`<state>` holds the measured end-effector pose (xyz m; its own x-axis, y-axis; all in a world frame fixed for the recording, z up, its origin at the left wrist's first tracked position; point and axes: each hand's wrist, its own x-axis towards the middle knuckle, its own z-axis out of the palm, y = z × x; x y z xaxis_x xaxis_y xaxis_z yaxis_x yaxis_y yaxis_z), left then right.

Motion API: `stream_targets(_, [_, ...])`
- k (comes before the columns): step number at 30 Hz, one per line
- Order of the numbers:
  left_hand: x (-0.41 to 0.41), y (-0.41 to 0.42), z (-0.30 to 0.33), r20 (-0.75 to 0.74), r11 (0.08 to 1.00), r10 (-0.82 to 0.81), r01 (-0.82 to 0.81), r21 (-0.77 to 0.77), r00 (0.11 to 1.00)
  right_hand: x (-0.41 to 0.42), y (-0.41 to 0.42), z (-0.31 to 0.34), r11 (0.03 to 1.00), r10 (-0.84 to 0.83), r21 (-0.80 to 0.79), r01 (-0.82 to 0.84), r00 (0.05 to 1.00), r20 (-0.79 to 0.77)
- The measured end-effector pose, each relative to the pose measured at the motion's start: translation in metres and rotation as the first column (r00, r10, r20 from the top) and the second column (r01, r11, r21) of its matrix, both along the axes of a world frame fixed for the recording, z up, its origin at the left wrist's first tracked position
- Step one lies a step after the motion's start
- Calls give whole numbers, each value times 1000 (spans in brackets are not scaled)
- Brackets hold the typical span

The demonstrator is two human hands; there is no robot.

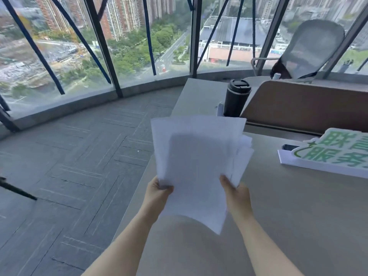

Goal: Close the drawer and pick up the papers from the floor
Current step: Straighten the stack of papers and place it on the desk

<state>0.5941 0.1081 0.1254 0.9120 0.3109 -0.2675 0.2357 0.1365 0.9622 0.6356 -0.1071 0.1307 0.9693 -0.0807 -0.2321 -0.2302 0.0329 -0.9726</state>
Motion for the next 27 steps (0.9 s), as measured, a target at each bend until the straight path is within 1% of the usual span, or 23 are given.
stream_targets(2, [23, 11, 7, 45, 1000, -26, 26, 2, 999, 16, 8, 2, 999, 24, -47, -25, 1000, -6])
stream_targets(5, [52, 25, 6, 63, 999, -38, 39, -19, 997, 31, 16, -1, 997, 29, -76, -32, 999, -40])
stream_targets(8, [65, 30, -9, 9, 995, -93, 93, -44, 996, 35, 21, -16, 998, 48, -33, -50, 996, -73])
stream_targets(9, [66, 30, -17, -26, 993, -112, 111, -51, 993, 35, 23, -23, 998, 49, -48, -52, 996, -75])
stream_targets(10, [66, 29, -27, -66, 991, -128, 125, -55, 990, 35, 27, -31, 994, 36, -96, -43, 996, -76])
stream_targets(13, [69, 25, -49, -168, 991, -133, 132, -18, 977, 39, 37, -50, 948, -54, -318, 13, 991, -120])
stream_targets(16, [90, 29, -50, -234, 995, -82, 92, 34, 969, 64, 46, -57, 917, -62, -399, 12, 991, -114])
stream_targets(18, [109, 38, -42, -266, 995, -58, 77, 63, 962, 86, 54, -55, 895, -41, -445, -41, 984, -175])
stream_targets(19, [117, 46, -39, -282, 994, -53, 79, 80, 958, 94, 59, -54, 890, -22, -448, -79, 976, -217])
stream_targets(22, [126, 71, -42, -343, 981, -33, 96, 167, 939, 107, 77, -58, 907, 91, -358, -220, 935, -344])
stream_targets(24, [121, 85, -51, -396, 963, -17, 122, 240, 918, 106, 87, -68, 894, 140, -338, -294, 900, -412])
stream_targets(27, [116, 98, -68, -441, 931, -7, 167, 324, 897, 97, 99, -83, 874, 131, -370, -314, 887, -444])
